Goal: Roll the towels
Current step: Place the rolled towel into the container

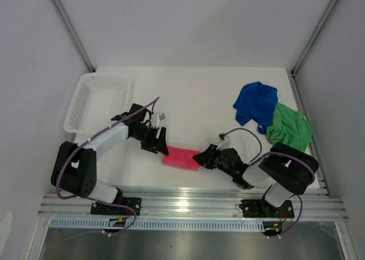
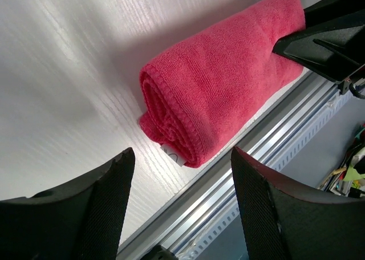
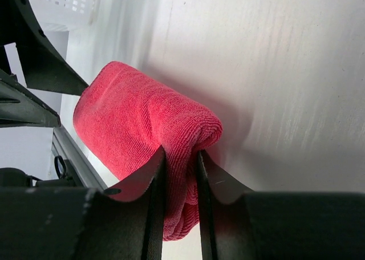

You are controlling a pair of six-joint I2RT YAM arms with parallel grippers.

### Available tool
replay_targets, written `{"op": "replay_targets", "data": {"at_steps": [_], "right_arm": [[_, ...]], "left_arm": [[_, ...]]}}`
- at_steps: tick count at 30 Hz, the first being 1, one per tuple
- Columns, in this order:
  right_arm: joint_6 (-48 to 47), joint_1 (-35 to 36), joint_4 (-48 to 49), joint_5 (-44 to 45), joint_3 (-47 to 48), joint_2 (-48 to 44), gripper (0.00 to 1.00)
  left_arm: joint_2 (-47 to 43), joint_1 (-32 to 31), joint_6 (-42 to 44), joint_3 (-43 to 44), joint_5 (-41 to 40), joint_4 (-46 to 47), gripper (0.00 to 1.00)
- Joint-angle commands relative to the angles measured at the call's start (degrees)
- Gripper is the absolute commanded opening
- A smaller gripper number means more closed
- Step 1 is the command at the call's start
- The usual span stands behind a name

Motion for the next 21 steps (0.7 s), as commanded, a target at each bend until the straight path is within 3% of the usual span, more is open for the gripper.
{"op": "replay_targets", "data": {"at_steps": [1,12,21], "right_arm": [[-1.39,1.77,-1.54,7.57,0.85,-1.8,0.06],[-1.74,4.41,-2.51,10.31,0.49,-2.51,0.06],[-1.31,4.32,-1.45,8.9,0.41,-1.28,0.05]], "left_arm": [[1.1,0.61,-0.74,1.05,3.02,0.75,0.72],[11.04,0.0,-2.06,-0.01,3.64,4.01,0.75],[15.35,-0.53,-2.06,-0.71,5.92,5.59,0.65]]}}
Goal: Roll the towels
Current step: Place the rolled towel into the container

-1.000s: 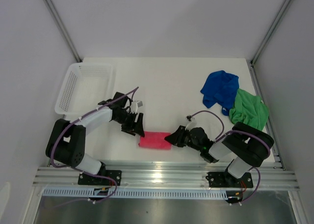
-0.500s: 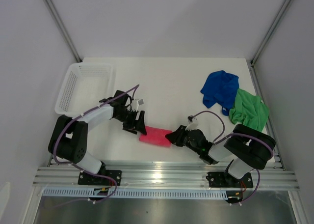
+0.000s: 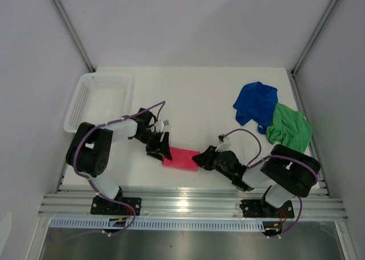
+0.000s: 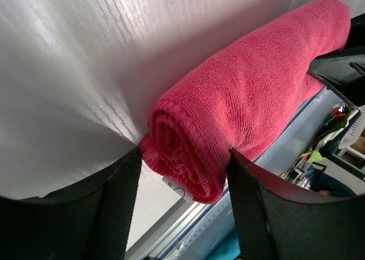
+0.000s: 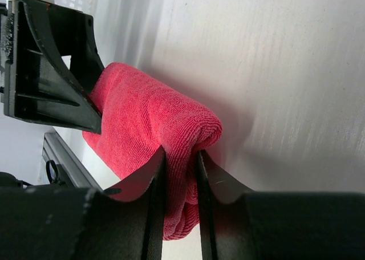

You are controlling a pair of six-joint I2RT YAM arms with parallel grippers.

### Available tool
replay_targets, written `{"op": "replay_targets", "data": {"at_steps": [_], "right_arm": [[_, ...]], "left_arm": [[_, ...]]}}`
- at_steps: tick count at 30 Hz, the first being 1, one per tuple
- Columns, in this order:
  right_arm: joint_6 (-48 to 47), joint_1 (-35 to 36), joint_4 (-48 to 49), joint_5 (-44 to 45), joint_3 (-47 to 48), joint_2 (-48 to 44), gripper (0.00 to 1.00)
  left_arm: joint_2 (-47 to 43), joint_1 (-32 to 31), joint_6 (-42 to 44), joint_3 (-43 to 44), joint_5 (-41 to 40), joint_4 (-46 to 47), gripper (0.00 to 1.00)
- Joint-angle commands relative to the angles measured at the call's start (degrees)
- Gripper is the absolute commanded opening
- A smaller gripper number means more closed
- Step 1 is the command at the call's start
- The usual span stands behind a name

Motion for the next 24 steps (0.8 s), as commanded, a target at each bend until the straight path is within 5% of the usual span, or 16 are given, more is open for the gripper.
{"op": "replay_targets", "data": {"at_steps": [1,9,14,24], "right_arm": [[-0.74,0.19,0.58,1.69,0.3,0.67,0.05],[0.58,-0.95,2.51,-0.16,-0.14,2.34,0.05],[-0.03,-1.48,3.04,-2.7,0.47,2.78,0.03],[-4.07,-3.41,1.3,-11.49,5.12,0.23,0.0]], "left_arm": [[2.52,-0.35,-0.12,-0.86,1.16,2.4,0.63],[4.9,-0.27,0.23,-1.04,2.57,3.02,0.38],[2.18,-0.18,0.85,-1.22,2.75,3.9,0.01],[-8.1,0.09,5.67,-0.96,-0.76,1.7,0.01]]}}
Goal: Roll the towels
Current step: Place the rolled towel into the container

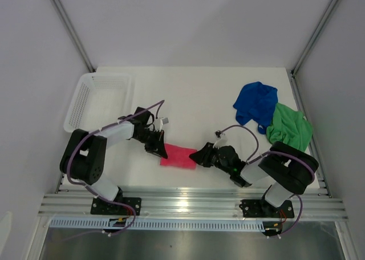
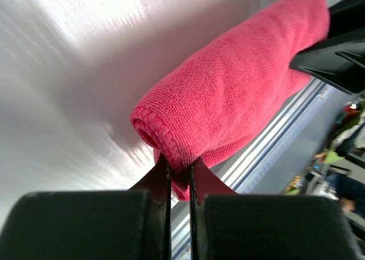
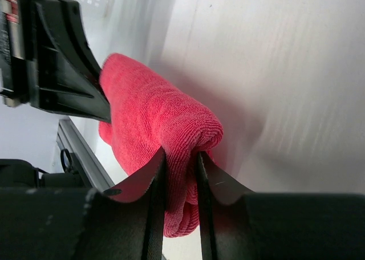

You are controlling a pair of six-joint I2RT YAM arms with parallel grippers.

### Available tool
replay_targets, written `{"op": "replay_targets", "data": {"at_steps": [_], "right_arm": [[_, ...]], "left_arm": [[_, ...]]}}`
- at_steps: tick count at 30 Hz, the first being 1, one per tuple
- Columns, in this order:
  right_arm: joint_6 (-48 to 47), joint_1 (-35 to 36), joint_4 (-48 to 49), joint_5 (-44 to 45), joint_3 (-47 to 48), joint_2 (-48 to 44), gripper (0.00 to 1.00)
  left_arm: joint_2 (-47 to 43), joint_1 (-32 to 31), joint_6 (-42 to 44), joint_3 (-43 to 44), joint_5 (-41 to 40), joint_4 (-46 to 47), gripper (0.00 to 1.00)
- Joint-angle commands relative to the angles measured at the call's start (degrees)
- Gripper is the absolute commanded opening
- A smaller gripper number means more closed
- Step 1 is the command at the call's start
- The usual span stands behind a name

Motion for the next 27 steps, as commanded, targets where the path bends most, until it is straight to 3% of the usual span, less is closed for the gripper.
{"op": "replay_targets", "data": {"at_steps": [1,11,22,27], "right_arm": [[-4.16,-0.18,-3.75,-4.67,4.3,-2.22,0.0],[-11.2,-0.62,-13.62,-7.75,15.19,-5.65,0.0],[-11.9,-1.5,-12.31,-11.36,29.26,3.39,0.0],[-11.47,-1.58,-12.13,-14.52,43.28,12.17,0.0]], "left_arm": [[-5.77,0.17,4.24,0.58,-2.56,0.0,0.01],[-15.17,2.89,11.01,3.56,-8.0,-5.01,0.01],[-21.42,10.97,16.28,7.96,-10.74,-9.93,0.01],[-24.05,17.91,18.57,13.04,-12.31,-11.78,0.01]]}}
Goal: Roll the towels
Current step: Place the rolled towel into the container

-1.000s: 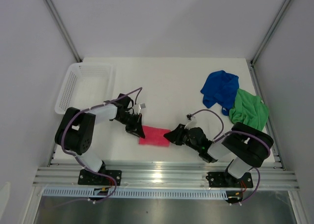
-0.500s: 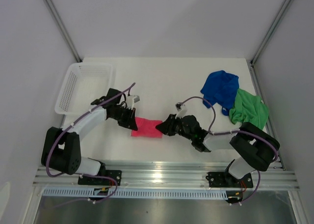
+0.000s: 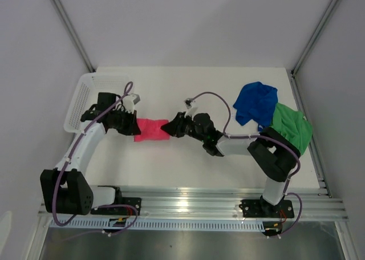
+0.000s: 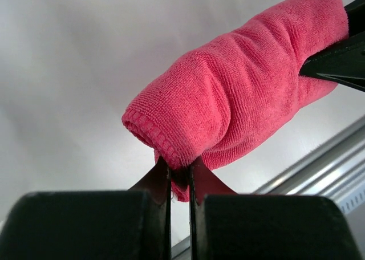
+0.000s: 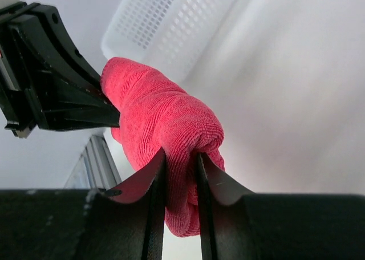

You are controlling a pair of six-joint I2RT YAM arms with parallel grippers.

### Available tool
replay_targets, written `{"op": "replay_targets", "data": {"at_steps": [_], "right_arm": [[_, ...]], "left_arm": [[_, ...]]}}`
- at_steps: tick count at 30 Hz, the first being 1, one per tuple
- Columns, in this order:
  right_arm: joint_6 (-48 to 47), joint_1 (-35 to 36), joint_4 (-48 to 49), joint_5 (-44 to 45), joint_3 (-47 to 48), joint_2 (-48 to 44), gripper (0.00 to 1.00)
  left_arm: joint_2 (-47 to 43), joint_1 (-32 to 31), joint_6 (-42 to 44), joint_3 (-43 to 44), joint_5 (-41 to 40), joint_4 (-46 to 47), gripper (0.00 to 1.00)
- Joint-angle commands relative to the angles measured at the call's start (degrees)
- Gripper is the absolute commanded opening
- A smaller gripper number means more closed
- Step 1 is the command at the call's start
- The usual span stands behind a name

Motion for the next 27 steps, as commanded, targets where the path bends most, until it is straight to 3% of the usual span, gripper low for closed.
{"op": "replay_targets", "data": {"at_steps": [1,6,13,16,21,27], "right_arm": [[0.42,0.38,3.58,-4.89,12.0,5.58,0.0],[1.75,1.87,2.8,-6.74,28.43,17.87,0.0],[-0.01,5.56,-6.25,-7.35,59.86,35.7,0.0],[-0.63,6.88,-9.49,-6.3,69.21,44.23,0.0],[-3.78,8.82,-19.86,-3.5,98.95,58.49,0.0],[-4.66,9.87,-20.14,2.93,99.91,61.49,0.0]], "left_arm": [[-3.53,4.57,3.4,5.84,0.53,-0.88,0.01],[-5.9,10.63,6.74,7.87,-3.16,-0.8,0.01],[-5.3,21.26,9.55,7.52,-4.57,3.6,0.01],[-4.07,24.34,10.35,7.26,-4.83,6.49,0.01],[-0.65,27.07,11.58,7.95,-5.18,10.54,0.01],[7.78,30.15,13.16,10.59,-5.1,11.51,0.0]]}}
